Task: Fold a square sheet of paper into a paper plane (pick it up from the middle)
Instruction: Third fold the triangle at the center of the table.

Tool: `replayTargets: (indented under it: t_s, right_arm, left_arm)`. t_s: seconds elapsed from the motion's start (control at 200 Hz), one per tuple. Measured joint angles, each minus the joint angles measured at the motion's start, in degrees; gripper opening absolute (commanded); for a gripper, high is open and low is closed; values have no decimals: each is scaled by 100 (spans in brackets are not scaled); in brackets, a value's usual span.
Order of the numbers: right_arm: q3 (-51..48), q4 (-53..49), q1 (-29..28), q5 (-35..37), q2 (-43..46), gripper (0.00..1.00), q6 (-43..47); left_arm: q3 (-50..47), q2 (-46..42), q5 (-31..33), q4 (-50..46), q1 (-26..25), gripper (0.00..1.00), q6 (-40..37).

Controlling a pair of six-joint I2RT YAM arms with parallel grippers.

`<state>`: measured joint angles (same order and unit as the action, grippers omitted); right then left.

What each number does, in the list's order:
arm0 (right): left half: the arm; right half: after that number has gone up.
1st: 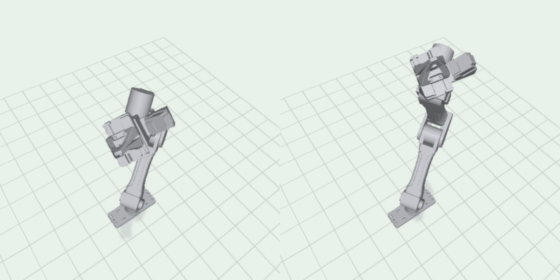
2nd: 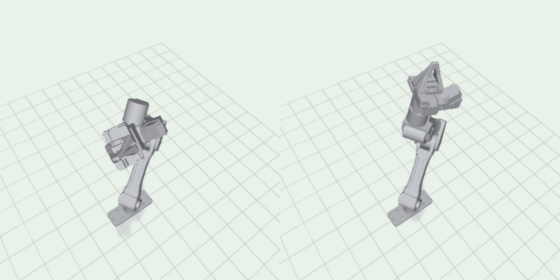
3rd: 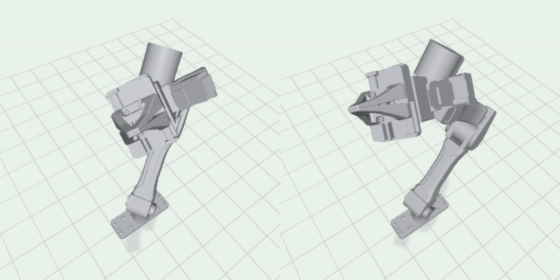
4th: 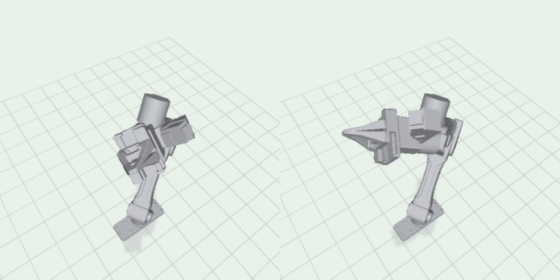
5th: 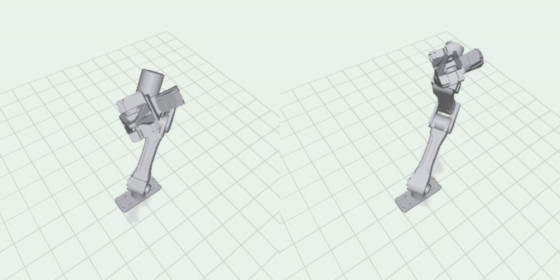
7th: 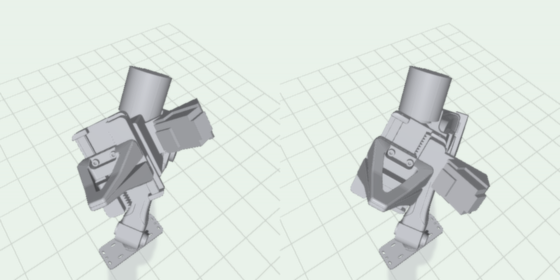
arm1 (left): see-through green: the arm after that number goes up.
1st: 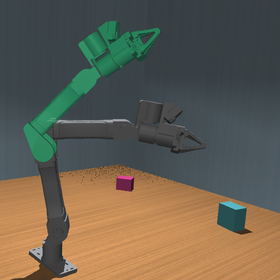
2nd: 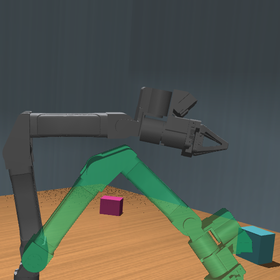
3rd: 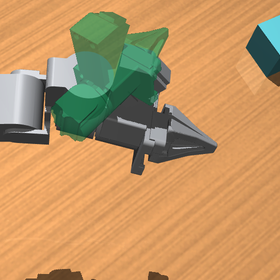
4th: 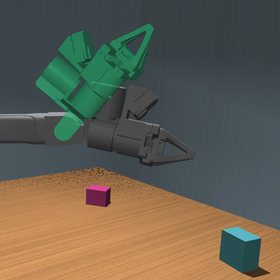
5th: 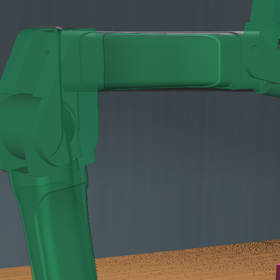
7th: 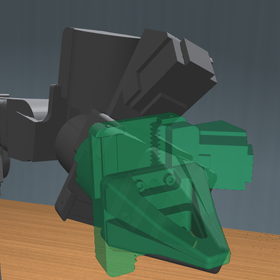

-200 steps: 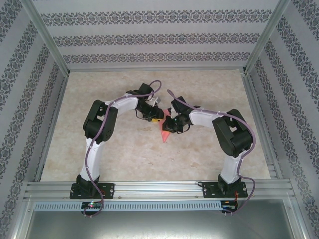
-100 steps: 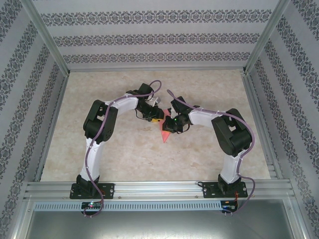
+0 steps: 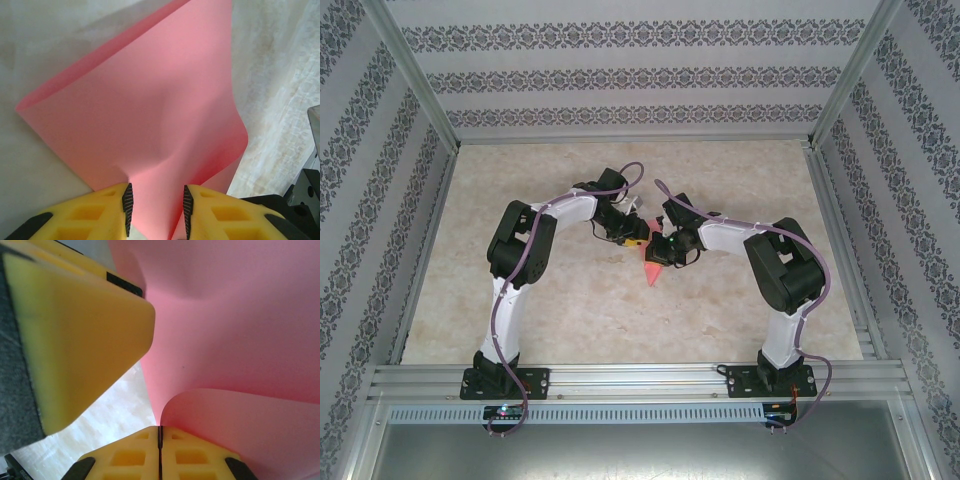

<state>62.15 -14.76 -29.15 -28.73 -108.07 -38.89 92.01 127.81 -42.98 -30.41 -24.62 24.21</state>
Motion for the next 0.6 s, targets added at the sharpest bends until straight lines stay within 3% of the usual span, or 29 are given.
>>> replayTargets:
  t_s: [0.599]
  right_arm:
    - [0,-57,13,151,-9,8,7]
  left_arm:
    - [-7,15,-39,2,0,36,0]
